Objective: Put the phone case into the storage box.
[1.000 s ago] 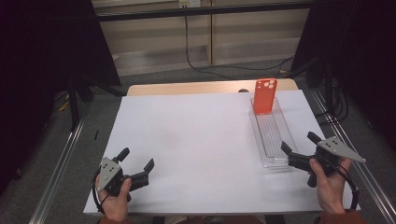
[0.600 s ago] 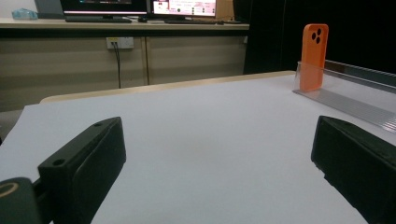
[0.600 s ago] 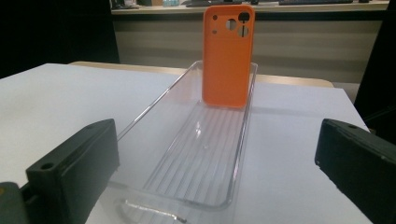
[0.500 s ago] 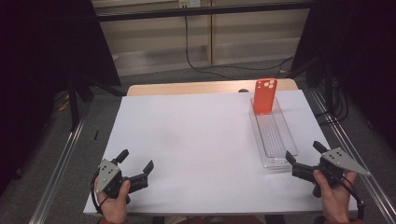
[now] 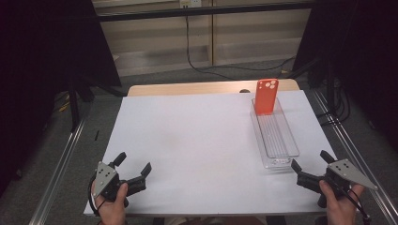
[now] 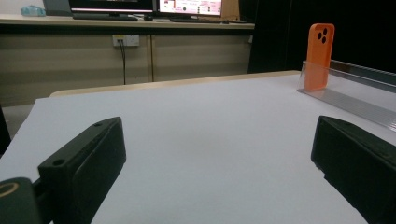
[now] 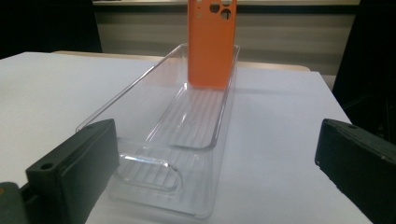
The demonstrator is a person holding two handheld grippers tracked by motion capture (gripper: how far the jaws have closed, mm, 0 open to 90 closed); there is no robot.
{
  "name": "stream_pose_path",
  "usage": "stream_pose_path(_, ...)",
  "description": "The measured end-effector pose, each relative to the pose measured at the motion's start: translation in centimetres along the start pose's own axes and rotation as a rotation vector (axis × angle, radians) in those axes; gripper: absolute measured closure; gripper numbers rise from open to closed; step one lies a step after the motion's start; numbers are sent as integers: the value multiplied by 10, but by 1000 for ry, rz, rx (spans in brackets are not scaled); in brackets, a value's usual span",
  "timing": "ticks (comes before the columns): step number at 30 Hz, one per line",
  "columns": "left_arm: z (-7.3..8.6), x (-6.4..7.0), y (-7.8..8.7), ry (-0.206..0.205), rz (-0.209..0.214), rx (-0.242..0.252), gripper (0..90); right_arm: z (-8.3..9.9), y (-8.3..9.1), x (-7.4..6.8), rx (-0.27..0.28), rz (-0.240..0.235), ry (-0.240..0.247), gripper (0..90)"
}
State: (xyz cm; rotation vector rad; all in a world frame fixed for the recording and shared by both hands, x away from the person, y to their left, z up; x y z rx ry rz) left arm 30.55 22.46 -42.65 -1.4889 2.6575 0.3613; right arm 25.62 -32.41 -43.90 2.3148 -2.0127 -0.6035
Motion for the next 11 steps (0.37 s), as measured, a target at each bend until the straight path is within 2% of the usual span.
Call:
stream_pose_path(8,3,-1,-4,19,27,-18,30,0,-4,1,-1,-14,-8,0)
stream_pose_path(11,3,-2,-3,25,17,-17,31,-1,-5,0,-4,-24,-13,0)
Point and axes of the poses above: each handheld gripper's, and its own axes: y roughly backward along the jaws, z roughly out of its underside, x roughly to its right, the point moved 3 cm from there along -y, roughly forward along the jaws, and after that the axes turned 14 degrees about -y, right-handed, at the moved point
